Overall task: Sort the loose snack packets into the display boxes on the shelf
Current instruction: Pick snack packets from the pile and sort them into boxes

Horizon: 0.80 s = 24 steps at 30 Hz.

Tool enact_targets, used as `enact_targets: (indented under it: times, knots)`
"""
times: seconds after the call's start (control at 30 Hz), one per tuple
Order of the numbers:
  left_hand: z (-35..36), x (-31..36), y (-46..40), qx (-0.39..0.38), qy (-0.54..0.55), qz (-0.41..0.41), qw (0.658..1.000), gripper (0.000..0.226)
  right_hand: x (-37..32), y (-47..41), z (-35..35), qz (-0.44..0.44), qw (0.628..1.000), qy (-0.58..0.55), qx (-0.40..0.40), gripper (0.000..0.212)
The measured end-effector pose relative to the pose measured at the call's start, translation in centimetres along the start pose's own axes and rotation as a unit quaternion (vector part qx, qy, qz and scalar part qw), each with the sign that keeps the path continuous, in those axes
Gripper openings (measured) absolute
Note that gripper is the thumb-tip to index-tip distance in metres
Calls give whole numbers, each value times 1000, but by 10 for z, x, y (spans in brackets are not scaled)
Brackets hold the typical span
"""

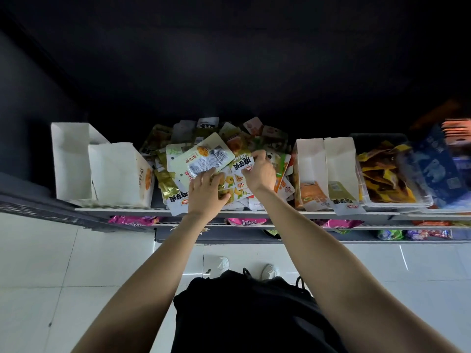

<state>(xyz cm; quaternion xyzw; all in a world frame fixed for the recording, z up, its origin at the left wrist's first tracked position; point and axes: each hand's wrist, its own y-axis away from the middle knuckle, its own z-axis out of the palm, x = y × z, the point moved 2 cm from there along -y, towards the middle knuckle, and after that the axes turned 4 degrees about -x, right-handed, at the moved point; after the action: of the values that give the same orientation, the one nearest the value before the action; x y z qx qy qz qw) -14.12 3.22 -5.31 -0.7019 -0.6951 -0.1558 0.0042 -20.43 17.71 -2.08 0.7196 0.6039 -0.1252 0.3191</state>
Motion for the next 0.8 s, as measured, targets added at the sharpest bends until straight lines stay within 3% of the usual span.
enact_targets:
  times: [0.1, 0.2, 0.33, 0.43, 0.53, 0.6, 0.8]
  knots:
    - [-3, -1, -1, 7, 5, 8, 1000, 58, 8, 9, -21, 41, 989, -141, 16, 36]
    - [-5, -3, 0, 21, 29, 21, 999, 54, 25, 26, -45, 40, 982, -183, 35, 23]
    - [-19, -1, 5, 96, 92, 28, 991, 46, 54, 51, -76, 41, 955, -290, 45, 11]
    - [-48, 22, 10, 139, 255, 45, 956, 50, 66, 68, -97, 31, 937, -348, 26, 11]
    - [-79, 58, 13, 30, 513, 36, 857, 52, 79, 80, -115, 21, 925, -380, 19, 17]
    - [-91, 77, 13, -67, 590, 31, 804, 43, 89, 86, -126, 17, 915, -403, 25, 19]
    - [-97, 124, 10, -165, 613, 75, 769, 40, 121, 108, -164, 26, 890, -441, 115, 20]
